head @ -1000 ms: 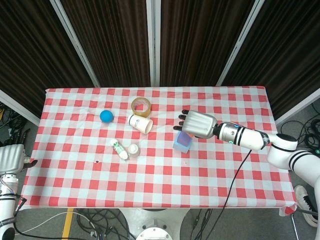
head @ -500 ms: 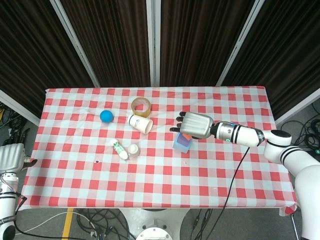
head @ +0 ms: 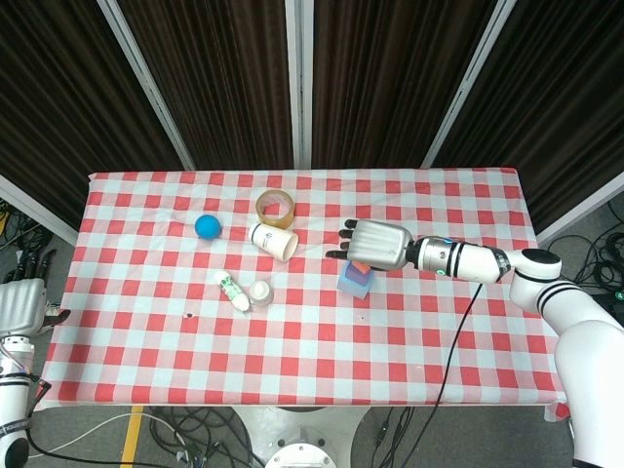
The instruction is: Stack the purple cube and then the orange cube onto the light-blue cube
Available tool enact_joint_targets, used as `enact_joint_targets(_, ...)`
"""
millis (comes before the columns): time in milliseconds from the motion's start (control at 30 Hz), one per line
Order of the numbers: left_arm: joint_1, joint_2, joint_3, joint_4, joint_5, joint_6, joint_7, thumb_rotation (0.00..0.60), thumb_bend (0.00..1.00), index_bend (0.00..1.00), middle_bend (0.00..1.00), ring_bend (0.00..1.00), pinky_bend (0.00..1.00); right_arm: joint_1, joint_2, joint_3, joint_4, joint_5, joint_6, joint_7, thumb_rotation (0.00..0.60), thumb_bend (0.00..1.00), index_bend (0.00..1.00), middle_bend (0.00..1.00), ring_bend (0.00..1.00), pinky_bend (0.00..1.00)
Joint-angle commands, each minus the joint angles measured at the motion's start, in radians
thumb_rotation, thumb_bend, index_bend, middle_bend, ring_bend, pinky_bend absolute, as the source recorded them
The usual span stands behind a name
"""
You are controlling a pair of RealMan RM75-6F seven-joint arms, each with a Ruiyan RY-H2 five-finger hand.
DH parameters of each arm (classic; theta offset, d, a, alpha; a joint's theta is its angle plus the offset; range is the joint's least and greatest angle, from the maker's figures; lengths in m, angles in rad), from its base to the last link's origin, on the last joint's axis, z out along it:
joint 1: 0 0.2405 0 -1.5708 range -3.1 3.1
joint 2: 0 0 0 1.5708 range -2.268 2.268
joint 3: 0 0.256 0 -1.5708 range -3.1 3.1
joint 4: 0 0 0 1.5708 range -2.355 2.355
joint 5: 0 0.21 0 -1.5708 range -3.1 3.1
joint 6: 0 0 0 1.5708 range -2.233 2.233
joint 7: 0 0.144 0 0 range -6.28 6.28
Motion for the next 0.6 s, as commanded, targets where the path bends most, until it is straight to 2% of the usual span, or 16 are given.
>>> enact_joint_targets(33, -0.001, -0.001, 0.001, 0.002, 0.000, -0.001, 0.000, 0.600, 0.11, 0.13, 0.14, 0.13, 0.25, 0.000, -0.010, -0.008, 0.014, 0.004, 0.006, 0.009, 0.600, 0.16, 0.17, 0.47, 0.26, 0.30)
enact_joint_targets(467, -0.004, -0.001, 0.000, 0.005, -0.008, -0.009, 0.007, 0.600, 0.11, 0.13, 0.14, 0.13, 0.25, -0.002, -0.057, -0.035, 0.082, 0.021, 0.028, 0.048, 0.600, 0.16, 0.17, 0.47, 0.26, 0.31)
enact_joint_targets(600, -0.004, 0.001, -0.001, 0.005, -0.011, -0.011, 0.009, 0.600, 0.11, 0.13, 0.14, 0.13, 0.25, 0.000, -0.075, -0.040, 0.107, 0.026, 0.031, 0.057, 0.600, 0.11, 0.15, 0.44, 0.25, 0.31)
